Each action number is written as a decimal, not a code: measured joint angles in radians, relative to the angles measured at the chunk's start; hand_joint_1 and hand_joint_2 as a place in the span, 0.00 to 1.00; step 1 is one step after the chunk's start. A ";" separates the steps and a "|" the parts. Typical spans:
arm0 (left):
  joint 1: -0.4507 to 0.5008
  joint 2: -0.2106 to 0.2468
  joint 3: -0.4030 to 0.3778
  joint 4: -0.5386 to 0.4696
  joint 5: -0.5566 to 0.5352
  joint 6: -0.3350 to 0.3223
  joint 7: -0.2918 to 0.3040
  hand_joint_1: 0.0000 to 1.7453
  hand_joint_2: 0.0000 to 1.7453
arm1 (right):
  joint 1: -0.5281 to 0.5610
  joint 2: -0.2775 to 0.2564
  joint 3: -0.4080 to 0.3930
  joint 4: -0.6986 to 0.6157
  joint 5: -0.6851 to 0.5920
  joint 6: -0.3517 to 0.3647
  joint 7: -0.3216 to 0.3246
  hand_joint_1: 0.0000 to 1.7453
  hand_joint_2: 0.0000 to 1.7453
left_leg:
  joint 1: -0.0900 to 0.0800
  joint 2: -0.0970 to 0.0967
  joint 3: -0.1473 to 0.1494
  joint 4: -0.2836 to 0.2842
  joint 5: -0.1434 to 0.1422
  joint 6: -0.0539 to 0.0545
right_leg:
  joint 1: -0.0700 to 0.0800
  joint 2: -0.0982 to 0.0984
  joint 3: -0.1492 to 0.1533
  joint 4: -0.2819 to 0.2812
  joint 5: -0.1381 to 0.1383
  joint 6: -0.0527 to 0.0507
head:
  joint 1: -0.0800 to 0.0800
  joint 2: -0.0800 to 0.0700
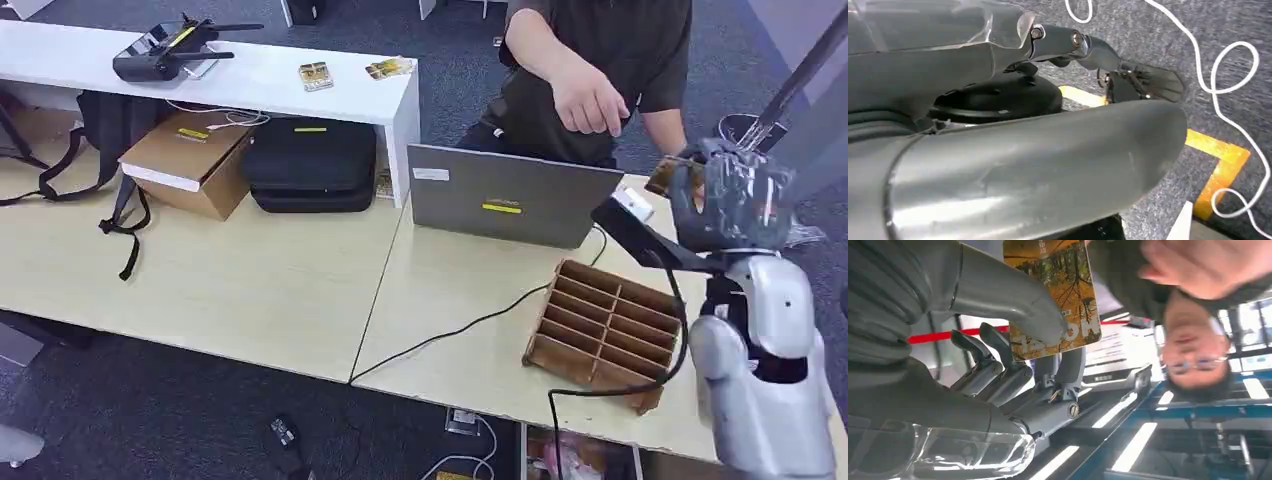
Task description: Pass the card to the sensor for recognition and then transmit it.
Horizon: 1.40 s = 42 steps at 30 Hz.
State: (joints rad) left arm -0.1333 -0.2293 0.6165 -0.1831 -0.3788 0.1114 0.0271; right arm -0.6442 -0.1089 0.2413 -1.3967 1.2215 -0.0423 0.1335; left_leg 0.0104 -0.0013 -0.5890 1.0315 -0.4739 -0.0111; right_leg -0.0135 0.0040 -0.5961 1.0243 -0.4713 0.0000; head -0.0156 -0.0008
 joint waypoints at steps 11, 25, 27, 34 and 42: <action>-0.026 -0.015 -0.037 -0.008 -0.025 0.024 0.000 0.00 0.00 | -0.353 0.238 0.115 0.477 0.008 -0.014 0.053 1.00 1.00 | 0.001 -0.003 -0.002 0.000 0.003 -0.003 | 0.001 -0.002 -0.003 0.001 0.001 -0.003 | 0.000 0.000; -0.027 -0.018 -0.053 -0.009 -0.034 0.024 0.000 0.00 0.00 | -0.401 0.287 0.124 0.604 0.033 -0.029 0.053 1.00 1.00 | 0.001 -0.003 -0.002 0.000 0.002 -0.003 | 0.001 -0.003 -0.003 0.001 0.001 -0.003 | 0.000 0.000; -0.027 -0.018 -0.054 -0.009 -0.034 0.024 0.000 0.00 0.00 | -0.402 0.289 0.124 0.607 0.042 -0.028 0.053 1.00 1.00 | 0.001 -0.003 -0.002 0.000 0.002 -0.003 | 0.001 -0.003 -0.003 0.001 0.001 -0.003 | 0.000 0.000; -0.028 -0.019 -0.055 -0.014 -0.034 0.024 0.000 0.00 0.00 | -0.406 0.292 0.124 0.613 0.054 -0.027 0.053 0.00 1.00 | 0.001 -0.003 -0.003 0.000 0.002 -0.003 | 0.001 -0.002 -0.003 0.001 0.001 -0.003 | 0.000 0.000; -0.028 -0.019 -0.066 -0.016 -0.034 0.024 0.000 0.00 0.00 | -0.405 0.293 0.124 0.622 0.053 -0.026 0.047 0.00 1.00 | 0.001 -0.003 -0.003 0.000 0.002 -0.003 | 0.001 -0.002 -0.003 0.001 0.001 -0.003 | 0.000 0.000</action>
State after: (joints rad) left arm -0.1617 -0.2483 0.5509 -0.1995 -0.4128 0.1358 0.0271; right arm -1.0494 0.1839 0.3651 -0.7748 1.2749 -0.0683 0.1801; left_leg 0.0113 -0.0043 -0.5916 1.0312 -0.4714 -0.0140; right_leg -0.0125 0.0015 -0.5993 1.0249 -0.4704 -0.0027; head -0.0160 -0.0008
